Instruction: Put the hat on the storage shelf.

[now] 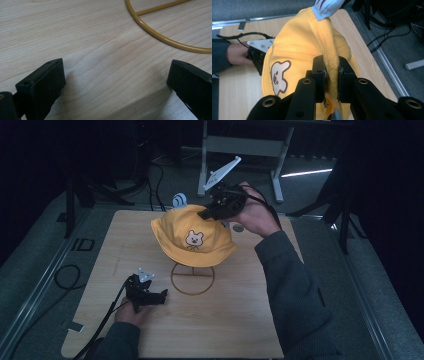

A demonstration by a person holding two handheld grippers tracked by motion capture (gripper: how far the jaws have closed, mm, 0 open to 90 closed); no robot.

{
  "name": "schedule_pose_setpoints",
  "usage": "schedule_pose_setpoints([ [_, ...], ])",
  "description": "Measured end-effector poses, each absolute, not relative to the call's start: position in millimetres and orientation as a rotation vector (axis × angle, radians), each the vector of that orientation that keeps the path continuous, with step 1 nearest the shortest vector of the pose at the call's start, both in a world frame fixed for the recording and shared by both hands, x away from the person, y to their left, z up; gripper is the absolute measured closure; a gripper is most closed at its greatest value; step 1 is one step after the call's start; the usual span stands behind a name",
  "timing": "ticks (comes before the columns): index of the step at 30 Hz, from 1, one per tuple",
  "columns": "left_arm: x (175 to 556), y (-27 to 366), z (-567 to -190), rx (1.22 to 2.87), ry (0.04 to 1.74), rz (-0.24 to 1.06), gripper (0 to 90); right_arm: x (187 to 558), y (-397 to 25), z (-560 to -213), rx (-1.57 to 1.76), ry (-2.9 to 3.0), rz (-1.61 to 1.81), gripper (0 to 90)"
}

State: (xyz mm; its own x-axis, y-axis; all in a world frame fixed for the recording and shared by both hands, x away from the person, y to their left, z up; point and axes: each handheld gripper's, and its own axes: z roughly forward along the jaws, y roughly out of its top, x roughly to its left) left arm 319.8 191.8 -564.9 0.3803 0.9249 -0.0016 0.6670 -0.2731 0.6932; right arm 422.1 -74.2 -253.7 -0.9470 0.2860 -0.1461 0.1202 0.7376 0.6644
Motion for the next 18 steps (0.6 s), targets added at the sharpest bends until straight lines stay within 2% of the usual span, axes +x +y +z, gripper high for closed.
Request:
schedule_pose_setpoints([
  [18,320,192,-565,2.033,1.362,0.548,1.9,432,-36,-268,0.332,2.762,0.842,78.6],
])
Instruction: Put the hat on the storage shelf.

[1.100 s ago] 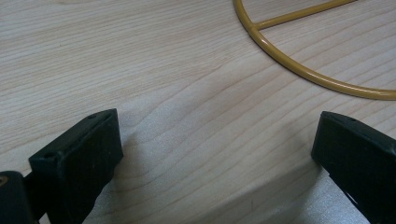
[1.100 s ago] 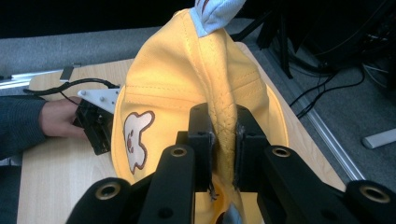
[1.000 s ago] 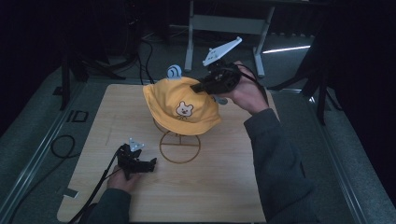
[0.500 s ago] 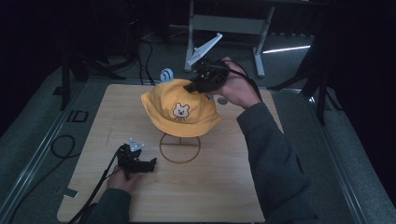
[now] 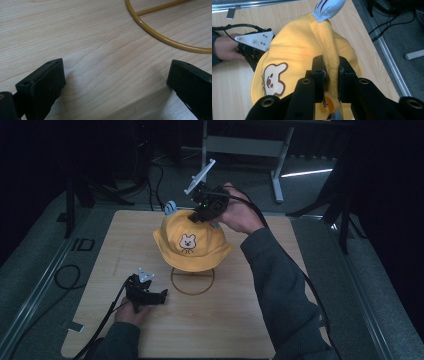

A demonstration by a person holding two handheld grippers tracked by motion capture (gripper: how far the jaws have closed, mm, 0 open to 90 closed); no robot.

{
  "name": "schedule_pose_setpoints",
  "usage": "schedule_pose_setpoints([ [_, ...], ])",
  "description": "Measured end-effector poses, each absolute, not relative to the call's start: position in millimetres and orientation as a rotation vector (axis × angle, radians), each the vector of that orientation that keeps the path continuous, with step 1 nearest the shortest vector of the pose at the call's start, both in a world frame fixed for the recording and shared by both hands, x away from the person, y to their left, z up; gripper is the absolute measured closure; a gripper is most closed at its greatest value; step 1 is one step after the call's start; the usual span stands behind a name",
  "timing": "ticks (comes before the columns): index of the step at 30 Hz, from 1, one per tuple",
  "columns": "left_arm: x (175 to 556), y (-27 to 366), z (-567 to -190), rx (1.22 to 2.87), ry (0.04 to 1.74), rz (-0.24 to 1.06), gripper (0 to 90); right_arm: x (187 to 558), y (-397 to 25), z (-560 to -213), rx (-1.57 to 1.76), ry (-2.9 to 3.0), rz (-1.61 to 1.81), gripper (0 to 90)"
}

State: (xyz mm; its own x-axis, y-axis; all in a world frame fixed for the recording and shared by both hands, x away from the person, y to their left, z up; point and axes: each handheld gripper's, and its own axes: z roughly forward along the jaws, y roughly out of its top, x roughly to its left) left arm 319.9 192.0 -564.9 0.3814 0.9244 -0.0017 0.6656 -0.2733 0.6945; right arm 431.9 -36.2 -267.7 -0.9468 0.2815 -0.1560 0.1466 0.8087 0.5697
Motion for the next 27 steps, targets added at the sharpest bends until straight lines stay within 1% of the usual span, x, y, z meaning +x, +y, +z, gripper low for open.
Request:
schedule_pose_setpoints([
  [8,320,192,-565,2.033,1.361,0.548,1.9,429,-27,-279,0.312,2.801,0.794,79.0],
  [10,320,192,-565,2.033,1.362,0.548,1.9,430,-27,-279,0.311,2.805,0.795,78.0],
  [11,320,192,-565,2.033,1.361,0.548,1.9,430,-27,-279,0.316,2.808,0.796,75.1],
  [12,320,192,-565,2.033,1.361,0.548,1.9,430,-27,-279,0.32,2.812,0.8,69.8],
  [15,320,192,-565,2.033,1.361,0.548,1.9,428,-27,-279,0.361,2.794,0.807,47.2],
  [16,320,192,-565,2.033,1.361,0.548,1.9,428,-27,-278,0.383,2.795,0.814,41.4],
  [17,320,192,-565,2.033,1.361,0.548,1.9,428,-27,-278,0.383,2.795,0.814,41.4],
  [18,320,192,-565,2.034,1.361,0.548,1.9,429,-29,-275,0.425,2.757,0.829,30.8],
  [19,320,192,-565,2.034,1.361,0.548,1.9,429,-29,-275,0.425,2.757,0.829,30.8],
  [20,320,192,-565,2.033,1.361,0.548,1.9,429,-33,-270,0.462,2.731,0.874,22.8],
  [21,320,192,-565,2.033,1.361,0.548,1.9,428,-35,-268,0.471,2.716,0.888,19.4],
  [23,320,192,-565,2.034,1.361,0.548,1.9,427,-37,-266,0.478,2.706,0.897,17.8],
  [24,320,192,-565,2.036,1.362,0.547,1.9,425,-40,-263,0.477,2.688,0.907,14.7],
  [27,320,192,-565,2.036,1.362,0.547,1.9,421,-45,-259,0.475,2.678,0.927,13.7],
])
